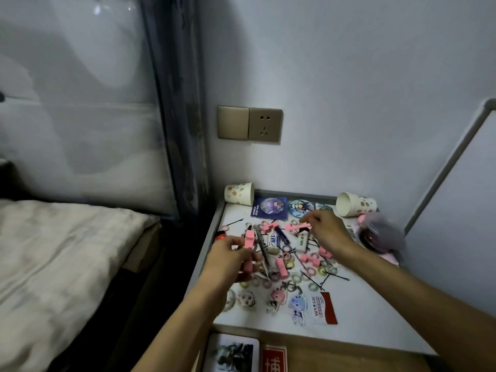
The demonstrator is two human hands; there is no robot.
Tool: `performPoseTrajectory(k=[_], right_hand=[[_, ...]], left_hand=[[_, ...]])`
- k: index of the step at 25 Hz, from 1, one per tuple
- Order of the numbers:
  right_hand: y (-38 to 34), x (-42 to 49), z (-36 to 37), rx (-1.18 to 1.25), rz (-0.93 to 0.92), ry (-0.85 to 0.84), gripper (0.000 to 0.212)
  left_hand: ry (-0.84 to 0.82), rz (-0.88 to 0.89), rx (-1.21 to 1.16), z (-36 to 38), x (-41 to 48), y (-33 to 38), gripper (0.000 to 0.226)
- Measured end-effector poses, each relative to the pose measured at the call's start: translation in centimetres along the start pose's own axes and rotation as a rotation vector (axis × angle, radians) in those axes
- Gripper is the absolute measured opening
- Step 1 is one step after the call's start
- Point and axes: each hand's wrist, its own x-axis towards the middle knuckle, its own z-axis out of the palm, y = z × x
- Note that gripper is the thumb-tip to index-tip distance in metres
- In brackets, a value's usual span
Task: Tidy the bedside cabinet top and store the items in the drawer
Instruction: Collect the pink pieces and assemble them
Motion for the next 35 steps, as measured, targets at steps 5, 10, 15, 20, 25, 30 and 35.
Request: performPoseTrajectory(k=[5,10,15,20,25,30,35], right_hand=[[2.2,-3.8,-2.3,0.688,0.346,0.013,0.023],[2.9,-3.8,-4.4,0.646,0.413,0.042,0.025],[4.6,-2.6,-4.6,-0.39,-0.02,0.032,0.022],[5.0,-1.3,-4.3,-0.664,-0.02,-0.058,0.011],[5.9,-1.3,-2.8,-0.721,-0.049,-0.12,0.014],[6.5,-1.2,-2.2,-0.806,-0.092,-0.115,0.013],[7.3,-1.3,-2.1,-0.911,-0.178,-0.089,0.013]], left_hand=[[-0.093,0.005,0.009,1.6,-1.3,-0.8,0.017],[-0.142,0.013,-0.01,1.7,-1.0,-0.7,0.03],[-0.125,-0.013,-0.029,1.7,-0.6,-0.8,0.033],[-0.119,-0.06,-0.089,1.9,-0.4,-1.2,0.026],[-0.099,-0.043,-0.11,2.0,-0.3,-1.7,0.017],[-0.117,-0.067,-0.14,2.4,-0.5,-2.0,0.023],[-0.135,-0.075,-0.161,2.7,-0.4,-2.3,0.019]])
